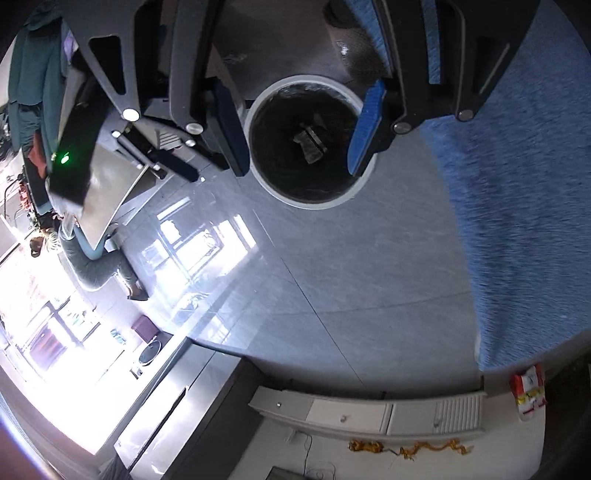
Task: Collect trash
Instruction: 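Carry both items to the white bin and open both grippers over it, then return both grippers to the wrapper pile on the rug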
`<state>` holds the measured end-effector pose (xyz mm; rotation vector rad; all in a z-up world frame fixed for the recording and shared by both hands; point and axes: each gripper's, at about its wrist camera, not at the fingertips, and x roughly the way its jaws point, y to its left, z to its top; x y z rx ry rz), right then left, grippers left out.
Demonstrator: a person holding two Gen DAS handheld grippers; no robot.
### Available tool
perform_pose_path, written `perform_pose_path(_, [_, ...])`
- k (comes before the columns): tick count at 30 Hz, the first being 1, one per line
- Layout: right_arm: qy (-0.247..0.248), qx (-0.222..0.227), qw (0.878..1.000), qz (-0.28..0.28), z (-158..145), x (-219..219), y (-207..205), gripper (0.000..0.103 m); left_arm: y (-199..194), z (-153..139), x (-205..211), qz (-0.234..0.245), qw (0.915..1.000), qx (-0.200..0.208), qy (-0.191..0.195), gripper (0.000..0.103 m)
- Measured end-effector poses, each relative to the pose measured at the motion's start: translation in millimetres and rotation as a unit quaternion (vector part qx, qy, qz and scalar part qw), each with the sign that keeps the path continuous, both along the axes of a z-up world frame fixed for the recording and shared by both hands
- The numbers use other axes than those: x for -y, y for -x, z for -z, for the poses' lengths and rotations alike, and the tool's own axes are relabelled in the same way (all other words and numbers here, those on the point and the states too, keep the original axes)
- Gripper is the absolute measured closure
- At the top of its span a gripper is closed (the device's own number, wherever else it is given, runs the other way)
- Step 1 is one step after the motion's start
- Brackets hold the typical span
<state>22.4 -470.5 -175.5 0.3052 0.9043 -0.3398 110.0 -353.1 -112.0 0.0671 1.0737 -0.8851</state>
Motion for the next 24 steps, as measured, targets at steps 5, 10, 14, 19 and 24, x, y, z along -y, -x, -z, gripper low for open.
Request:
perform_pose_path(5, [0.026,0.036,0.998,-0.054,-47.6,-48.2,-0.7,0.049,13.0,-30.5,-71.4,-0.025,0.9984,0.05,0.009,0.046])
perform_pose_path(10, [0.035,0.08,0.992,-0.092,-89.8,-94.2,6.6,0.046,23.4,-59.7,-162.0,-0.083,0.9914,0.096,0.03,0.039])
perform_pose_path(14, [0.036,0.107,0.987,-0.117,-117.3,-128.4,8.7,0.044,26.5,-75.0,-240.6,-0.144,0.981,0.122,0.046,0.034])
perform_pose_path(19, [0.042,0.121,0.981,-0.144,-135.3,-164.1,2.5,0.043,16.9,-69.6,-332.3,-0.208,0.968,0.134,0.04,0.033])
perform_pose_path(24, [0.051,0.118,0.977,-0.172,-142.1,-197.2,-13.1,0.043,-1.9,-38.6,-394.1,-0.262,0.9576,0.12,0.013,0.033])
